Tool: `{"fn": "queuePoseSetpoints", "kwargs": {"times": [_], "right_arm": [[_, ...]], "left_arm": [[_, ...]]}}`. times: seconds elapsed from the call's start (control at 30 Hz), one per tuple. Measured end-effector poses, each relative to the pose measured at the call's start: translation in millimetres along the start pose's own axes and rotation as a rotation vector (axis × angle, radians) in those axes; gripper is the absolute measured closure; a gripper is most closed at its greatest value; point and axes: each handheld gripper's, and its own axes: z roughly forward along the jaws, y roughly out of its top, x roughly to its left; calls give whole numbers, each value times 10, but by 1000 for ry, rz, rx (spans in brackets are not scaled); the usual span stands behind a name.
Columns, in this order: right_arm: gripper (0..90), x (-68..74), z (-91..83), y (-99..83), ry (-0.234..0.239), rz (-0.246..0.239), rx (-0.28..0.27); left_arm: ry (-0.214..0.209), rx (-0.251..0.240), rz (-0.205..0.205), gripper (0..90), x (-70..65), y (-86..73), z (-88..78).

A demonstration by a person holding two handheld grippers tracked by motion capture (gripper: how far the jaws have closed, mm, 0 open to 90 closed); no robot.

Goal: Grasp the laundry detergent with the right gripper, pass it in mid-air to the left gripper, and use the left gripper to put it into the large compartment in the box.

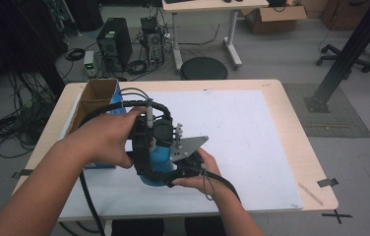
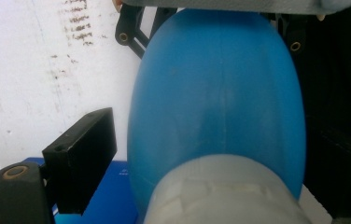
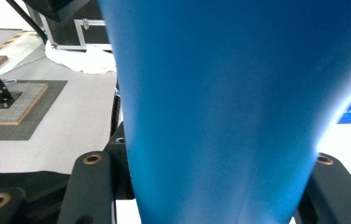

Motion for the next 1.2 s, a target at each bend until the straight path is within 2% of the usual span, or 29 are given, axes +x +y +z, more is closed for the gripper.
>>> {"fn": "queuePoseSetpoints", "kwargs": {"times": [0.77,1.1,1.2], "right_arm": [[449,10,15,10,1,-2,-1],[449,20,32,19,3,-6,-1],[449,28,34,22,4,-3,-5]], "left_arm": [[-8,4,19,235,-24,1,-16],[-10,12,34,375,-34,6,-9],[-2,11,39,379,-43,2,-14]]}}
